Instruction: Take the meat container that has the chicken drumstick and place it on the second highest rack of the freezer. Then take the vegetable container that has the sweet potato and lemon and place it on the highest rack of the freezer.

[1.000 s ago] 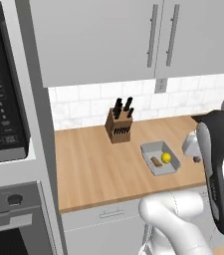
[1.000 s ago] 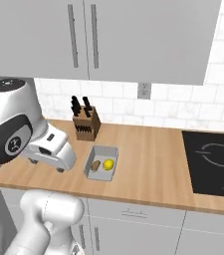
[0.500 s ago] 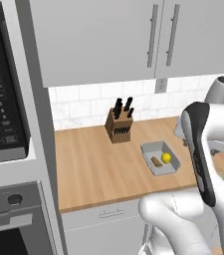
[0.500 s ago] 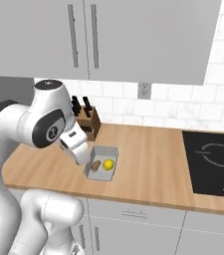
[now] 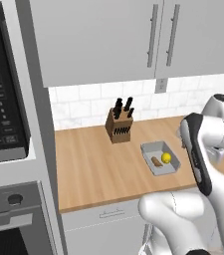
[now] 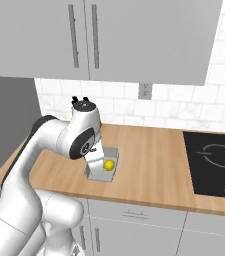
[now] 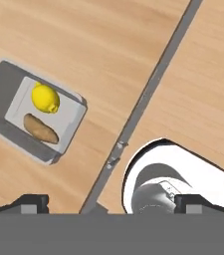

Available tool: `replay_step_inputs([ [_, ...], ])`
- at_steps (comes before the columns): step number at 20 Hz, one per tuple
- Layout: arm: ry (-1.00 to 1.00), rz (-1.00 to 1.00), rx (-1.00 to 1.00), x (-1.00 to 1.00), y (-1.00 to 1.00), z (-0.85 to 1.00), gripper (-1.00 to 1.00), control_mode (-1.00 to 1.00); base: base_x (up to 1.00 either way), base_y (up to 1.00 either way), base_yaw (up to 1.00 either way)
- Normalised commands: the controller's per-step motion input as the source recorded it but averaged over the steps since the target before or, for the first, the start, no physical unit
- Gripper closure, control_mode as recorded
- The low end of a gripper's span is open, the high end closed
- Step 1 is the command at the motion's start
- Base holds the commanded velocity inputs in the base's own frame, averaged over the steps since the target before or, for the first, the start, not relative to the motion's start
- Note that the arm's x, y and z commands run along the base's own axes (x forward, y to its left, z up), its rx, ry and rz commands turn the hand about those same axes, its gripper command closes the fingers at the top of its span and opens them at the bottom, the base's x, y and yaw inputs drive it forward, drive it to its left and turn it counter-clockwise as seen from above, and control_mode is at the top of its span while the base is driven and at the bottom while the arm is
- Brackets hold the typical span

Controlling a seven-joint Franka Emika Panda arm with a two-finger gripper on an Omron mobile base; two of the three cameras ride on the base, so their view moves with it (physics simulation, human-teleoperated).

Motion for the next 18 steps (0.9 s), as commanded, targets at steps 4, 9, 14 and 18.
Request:
replay_step_inputs([
  [4,0.05,-0.12,-0.01,0.71,0.00,-0.25,-1.00,-1.00,0.00,0.00,0.00],
  [9,0.03,-0.03,-0.08,0.43,0.00,-0.30,-1.00,-1.00,0.00,0.00,0.00],
  [14,0.03,-0.02,-0.01,0.02,0.00,-0.51,-1.00,-1.00,0.00,0.00,0.00],
  [18,0.02,-0.03,0.00,0.00,0.00,-0.52,-1.00,-1.00,0.00,0.00,0.00],
])
